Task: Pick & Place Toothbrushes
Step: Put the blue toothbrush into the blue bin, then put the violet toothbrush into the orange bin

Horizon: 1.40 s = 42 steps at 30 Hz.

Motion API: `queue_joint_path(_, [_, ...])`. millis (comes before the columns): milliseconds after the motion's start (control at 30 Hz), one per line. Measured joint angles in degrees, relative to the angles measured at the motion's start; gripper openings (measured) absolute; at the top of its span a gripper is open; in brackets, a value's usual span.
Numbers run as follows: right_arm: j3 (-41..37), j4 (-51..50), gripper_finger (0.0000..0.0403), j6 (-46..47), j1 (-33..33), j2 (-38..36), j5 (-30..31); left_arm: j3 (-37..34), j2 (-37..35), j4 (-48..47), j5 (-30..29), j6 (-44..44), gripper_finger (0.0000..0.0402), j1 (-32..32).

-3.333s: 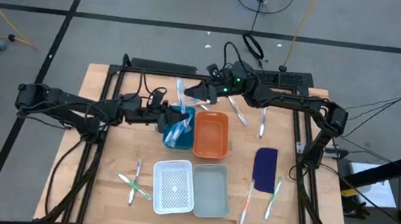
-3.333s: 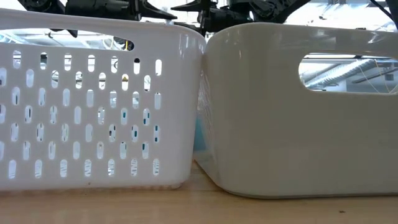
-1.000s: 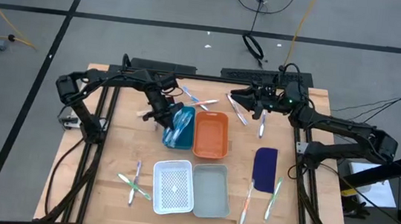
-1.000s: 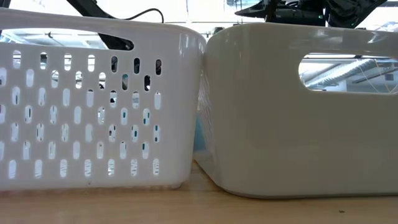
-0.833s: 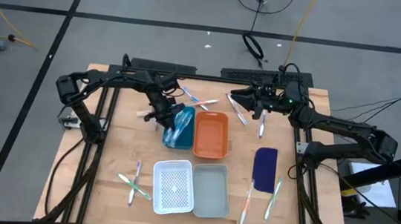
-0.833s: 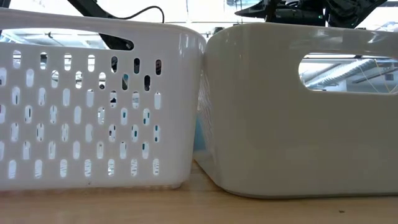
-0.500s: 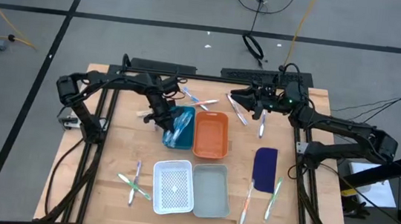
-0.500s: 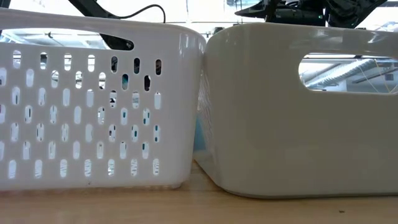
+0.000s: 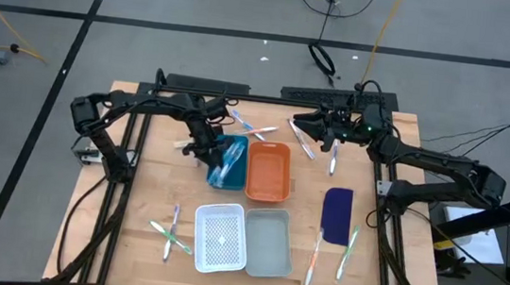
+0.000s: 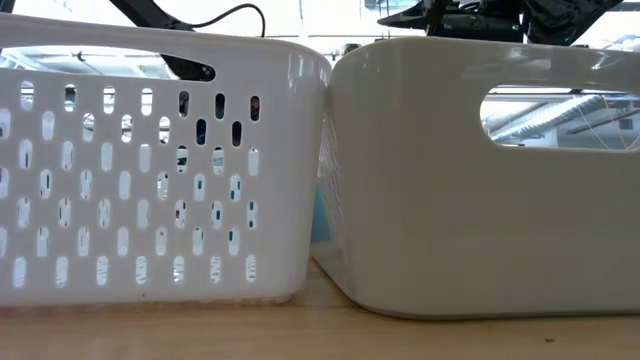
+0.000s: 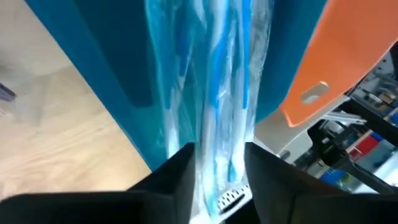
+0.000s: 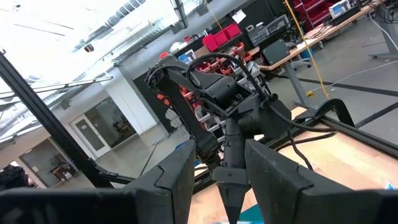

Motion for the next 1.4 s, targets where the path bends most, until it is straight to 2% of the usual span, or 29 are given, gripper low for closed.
queue_joint_path(167, [0.0,0.0,0.0134,0.01,0.0,0.02,0.02,0.16,-2.83,-0.02,0.46,0.26,0.0193,1.62])
queue_joint_path(300, [0.04,-0.29,0.0134,0.02,0.0,0.02,0.03,0.11,-7.77,-0.27,-0.32,-1.27,0.0209,3.22])
queue_joint_path(433, [0.04,-0.44,0.0134,-0.22,0.0,0.02,0.07,0.12,-14.7,0.54,-6.27,-2.77,0.0207,3.86])
queue_joint_path(500, [0.04,-0.44,0.0134,-0.63,0.0,0.02,0.1,0.14,-18.24,0.73,-11.05,-1.66,0.0201,3.86])
queue_joint_path(633, [0.04,-0.41,0.0134,-1.57,-0.07,0.02,1.91,0.12,-24.55,1.38,-22.96,5.35,0.0185,3.19])
queue_joint_path(700, [0.04,-0.27,0.0134,-1.95,-0.08,0.04,2.05,0.12,-26.75,1.47,-26.96,9.38,0.0175,2.72])
queue_joint_path(900, [0.04,-0.01,0.0134,-3.21,-0.09,0.07,1.8,0.12,-31.29,4.88,-32.66,18.21,0.0131,1.03])
queue_joint_path(1033, [0.04,0.0,0.0134,-3.99,-0.09,0.07,1.84,0.12,-32.95,5.04,-37.75,21.68,0.0084,0.7])
queue_joint_path(1200, [0.04,-0.02,0.0134,-4.88,-0.11,0.07,1.89,0.12,-34.18,7.08,-38.54,26.25,0.001,1.11])
queue_joint_path(1333, [0.22,-0.68,0.0134,-6.32,-0.09,0.07,3.43,0.12,-34.57,8.41,-38.44,31.23,0.0008,1.52])
queue_joint_path(1400, [1.54,-4.21,0.0134,-8.56,-0.09,0.08,4.79,0.12,-34.85,9.45,-38.38,33.56,0.0003,1.51])
